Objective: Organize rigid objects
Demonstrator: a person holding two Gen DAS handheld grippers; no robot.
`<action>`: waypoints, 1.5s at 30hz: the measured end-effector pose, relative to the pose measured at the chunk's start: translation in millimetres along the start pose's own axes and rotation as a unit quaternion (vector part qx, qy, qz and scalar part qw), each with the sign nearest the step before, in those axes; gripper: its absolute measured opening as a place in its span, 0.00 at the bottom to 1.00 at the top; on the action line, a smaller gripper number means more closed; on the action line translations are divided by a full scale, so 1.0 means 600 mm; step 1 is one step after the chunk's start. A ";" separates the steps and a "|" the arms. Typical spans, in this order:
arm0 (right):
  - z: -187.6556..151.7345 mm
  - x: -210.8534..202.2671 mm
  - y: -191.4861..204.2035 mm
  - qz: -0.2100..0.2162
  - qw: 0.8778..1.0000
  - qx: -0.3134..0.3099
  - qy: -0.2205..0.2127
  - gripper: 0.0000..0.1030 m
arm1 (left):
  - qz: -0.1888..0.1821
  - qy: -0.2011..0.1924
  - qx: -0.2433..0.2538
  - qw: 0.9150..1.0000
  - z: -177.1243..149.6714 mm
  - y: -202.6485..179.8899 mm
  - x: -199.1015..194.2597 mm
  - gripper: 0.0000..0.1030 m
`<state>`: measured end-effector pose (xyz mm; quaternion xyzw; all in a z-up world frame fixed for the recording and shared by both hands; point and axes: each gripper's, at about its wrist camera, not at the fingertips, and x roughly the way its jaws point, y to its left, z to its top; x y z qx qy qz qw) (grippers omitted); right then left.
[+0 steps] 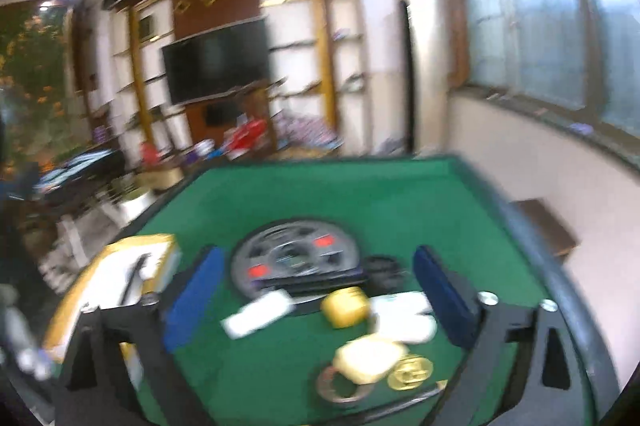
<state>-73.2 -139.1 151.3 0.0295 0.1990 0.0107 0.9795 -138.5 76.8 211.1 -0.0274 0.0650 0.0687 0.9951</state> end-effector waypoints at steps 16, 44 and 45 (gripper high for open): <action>-0.046 -0.065 -0.093 -0.078 0.996 0.023 -0.025 0.96 | -0.017 0.068 0.110 0.991 -0.083 -0.120 -0.060 1.00; -0.004 0.111 -0.178 -0.024 0.994 0.074 0.079 0.97 | -0.106 0.325 -0.029 0.939 -0.143 -0.056 0.185 0.99; -0.006 0.131 -0.180 -0.020 0.994 0.073 0.082 0.97 | -0.108 0.331 -0.021 0.937 -0.148 -0.063 0.194 0.98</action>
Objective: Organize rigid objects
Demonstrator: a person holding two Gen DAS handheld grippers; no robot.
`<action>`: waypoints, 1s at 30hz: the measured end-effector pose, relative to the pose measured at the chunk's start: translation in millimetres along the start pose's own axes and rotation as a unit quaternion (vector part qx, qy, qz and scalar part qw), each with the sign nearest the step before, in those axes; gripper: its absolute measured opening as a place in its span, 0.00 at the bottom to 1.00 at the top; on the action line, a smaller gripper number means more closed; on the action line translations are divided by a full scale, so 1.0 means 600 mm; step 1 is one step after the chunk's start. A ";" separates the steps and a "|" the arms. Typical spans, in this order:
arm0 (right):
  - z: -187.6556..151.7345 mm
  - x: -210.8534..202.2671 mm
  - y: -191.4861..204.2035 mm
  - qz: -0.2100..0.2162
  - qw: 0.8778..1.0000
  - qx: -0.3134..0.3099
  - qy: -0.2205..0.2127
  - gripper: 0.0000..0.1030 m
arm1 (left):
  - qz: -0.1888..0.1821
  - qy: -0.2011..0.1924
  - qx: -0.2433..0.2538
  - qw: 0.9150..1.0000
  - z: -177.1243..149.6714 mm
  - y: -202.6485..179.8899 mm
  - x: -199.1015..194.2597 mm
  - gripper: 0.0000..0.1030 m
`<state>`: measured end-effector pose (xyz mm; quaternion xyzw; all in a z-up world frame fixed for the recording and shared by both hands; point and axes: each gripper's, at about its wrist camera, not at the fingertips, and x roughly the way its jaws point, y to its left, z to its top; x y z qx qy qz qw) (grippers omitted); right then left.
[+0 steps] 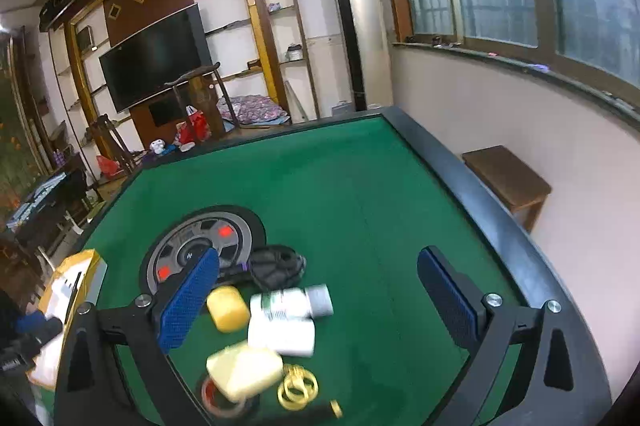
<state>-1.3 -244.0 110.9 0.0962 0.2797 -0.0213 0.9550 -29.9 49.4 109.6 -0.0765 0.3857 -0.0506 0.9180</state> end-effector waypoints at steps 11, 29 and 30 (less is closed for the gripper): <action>-0.025 0.058 -0.033 0.029 0.999 0.021 0.030 0.97 | 0.040 0.042 0.135 0.989 0.019 -0.103 0.141 0.92; -0.036 0.078 -0.015 0.052 0.997 0.009 0.058 0.96 | -0.003 0.063 0.149 0.987 -0.036 -0.132 0.111 0.38; -0.038 0.080 -0.013 0.055 0.997 0.008 0.062 0.96 | -0.009 0.053 0.140 0.989 -0.037 -0.126 0.087 0.38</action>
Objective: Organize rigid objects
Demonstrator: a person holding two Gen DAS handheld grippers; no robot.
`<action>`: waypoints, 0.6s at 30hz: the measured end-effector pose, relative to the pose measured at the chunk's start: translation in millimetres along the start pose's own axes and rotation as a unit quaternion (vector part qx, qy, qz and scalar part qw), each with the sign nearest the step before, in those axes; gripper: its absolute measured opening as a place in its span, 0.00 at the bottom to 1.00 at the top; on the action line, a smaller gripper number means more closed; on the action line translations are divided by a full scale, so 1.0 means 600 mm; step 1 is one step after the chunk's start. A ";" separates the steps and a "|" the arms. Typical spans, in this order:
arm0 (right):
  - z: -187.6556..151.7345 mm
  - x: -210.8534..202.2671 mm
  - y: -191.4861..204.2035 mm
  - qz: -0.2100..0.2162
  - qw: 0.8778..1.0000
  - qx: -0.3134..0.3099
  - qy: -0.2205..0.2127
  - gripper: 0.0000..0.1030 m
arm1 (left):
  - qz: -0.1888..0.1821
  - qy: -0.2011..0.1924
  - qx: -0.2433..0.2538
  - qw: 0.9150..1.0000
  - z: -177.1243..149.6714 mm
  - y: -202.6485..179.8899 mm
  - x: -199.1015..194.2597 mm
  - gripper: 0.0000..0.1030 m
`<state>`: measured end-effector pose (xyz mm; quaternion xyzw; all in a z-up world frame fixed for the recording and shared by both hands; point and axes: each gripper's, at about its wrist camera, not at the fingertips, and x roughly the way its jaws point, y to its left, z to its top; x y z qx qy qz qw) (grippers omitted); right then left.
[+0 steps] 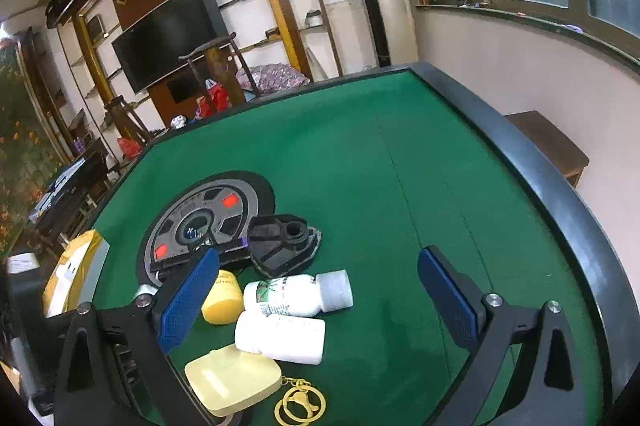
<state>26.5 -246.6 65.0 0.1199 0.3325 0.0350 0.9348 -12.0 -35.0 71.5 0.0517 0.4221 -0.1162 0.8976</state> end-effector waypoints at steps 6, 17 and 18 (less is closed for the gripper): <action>-0.009 0.004 0.029 0.002 0.999 -0.036 0.005 0.96 | -0.015 -0.044 -0.046 0.998 -0.035 0.047 -0.104 0.39; 0.023 0.072 0.220 0.163 0.967 -0.021 0.192 0.91 | 0.005 -0.090 -0.090 0.992 -0.103 0.157 -0.191 0.38; 0.026 0.087 0.228 0.156 0.966 -0.011 0.205 0.87 | 0.005 -0.095 -0.092 0.991 -0.107 0.164 -0.197 0.38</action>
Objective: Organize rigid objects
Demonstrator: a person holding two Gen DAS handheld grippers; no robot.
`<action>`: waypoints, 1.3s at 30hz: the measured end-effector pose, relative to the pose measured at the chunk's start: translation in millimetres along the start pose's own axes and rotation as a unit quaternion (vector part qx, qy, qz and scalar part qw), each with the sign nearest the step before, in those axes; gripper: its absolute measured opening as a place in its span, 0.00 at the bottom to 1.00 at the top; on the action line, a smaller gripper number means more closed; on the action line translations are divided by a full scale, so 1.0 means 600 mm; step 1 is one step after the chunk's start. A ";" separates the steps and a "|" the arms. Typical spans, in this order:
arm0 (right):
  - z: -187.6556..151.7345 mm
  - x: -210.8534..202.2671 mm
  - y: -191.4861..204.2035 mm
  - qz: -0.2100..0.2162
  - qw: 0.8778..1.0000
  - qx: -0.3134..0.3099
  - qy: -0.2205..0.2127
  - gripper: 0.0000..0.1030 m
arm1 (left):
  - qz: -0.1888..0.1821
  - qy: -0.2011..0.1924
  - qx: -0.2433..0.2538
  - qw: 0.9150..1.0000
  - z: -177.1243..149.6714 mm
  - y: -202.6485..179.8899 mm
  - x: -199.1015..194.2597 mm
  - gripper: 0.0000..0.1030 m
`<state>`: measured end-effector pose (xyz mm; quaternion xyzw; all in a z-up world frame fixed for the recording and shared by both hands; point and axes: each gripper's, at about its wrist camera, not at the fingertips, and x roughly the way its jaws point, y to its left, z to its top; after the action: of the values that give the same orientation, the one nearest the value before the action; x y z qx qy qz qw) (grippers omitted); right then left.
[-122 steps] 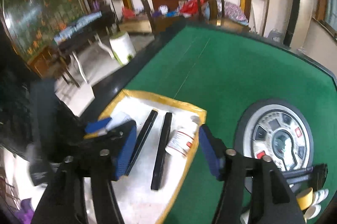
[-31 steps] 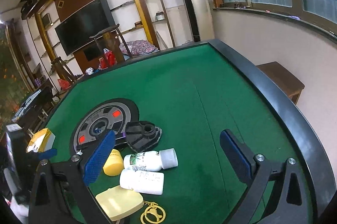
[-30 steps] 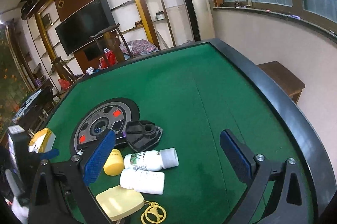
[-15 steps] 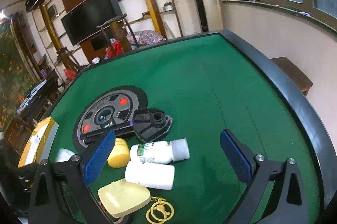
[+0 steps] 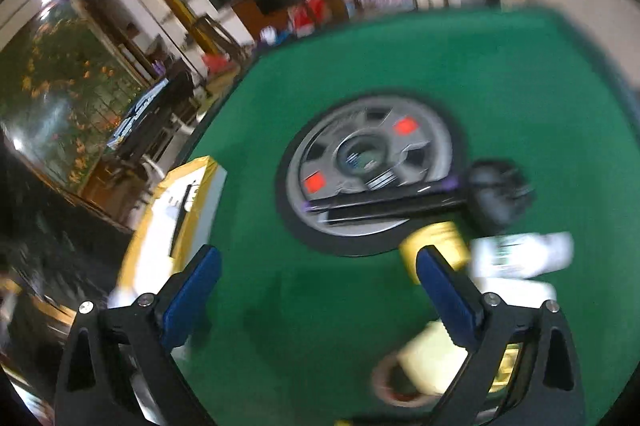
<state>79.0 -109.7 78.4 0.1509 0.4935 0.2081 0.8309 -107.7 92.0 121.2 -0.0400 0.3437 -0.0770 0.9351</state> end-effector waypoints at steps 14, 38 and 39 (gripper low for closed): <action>0.044 0.138 0.010 -0.179 0.977 -0.052 0.101 0.61 | -0.054 0.000 -0.027 0.998 -0.026 0.077 -0.001 0.38; 0.062 0.079 -0.050 -0.111 0.992 -0.053 0.037 0.62 | -0.031 0.097 0.086 0.991 0.034 -0.076 0.181 0.38; 0.067 0.082 -0.053 -0.108 0.992 -0.046 0.036 0.62 | -0.031 0.100 0.083 0.991 0.038 -0.074 0.183 0.38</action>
<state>141.9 -115.0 45.5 0.0513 0.5264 0.1450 0.8362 -15.6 29.9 74.3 0.0347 0.4268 -0.1376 0.8931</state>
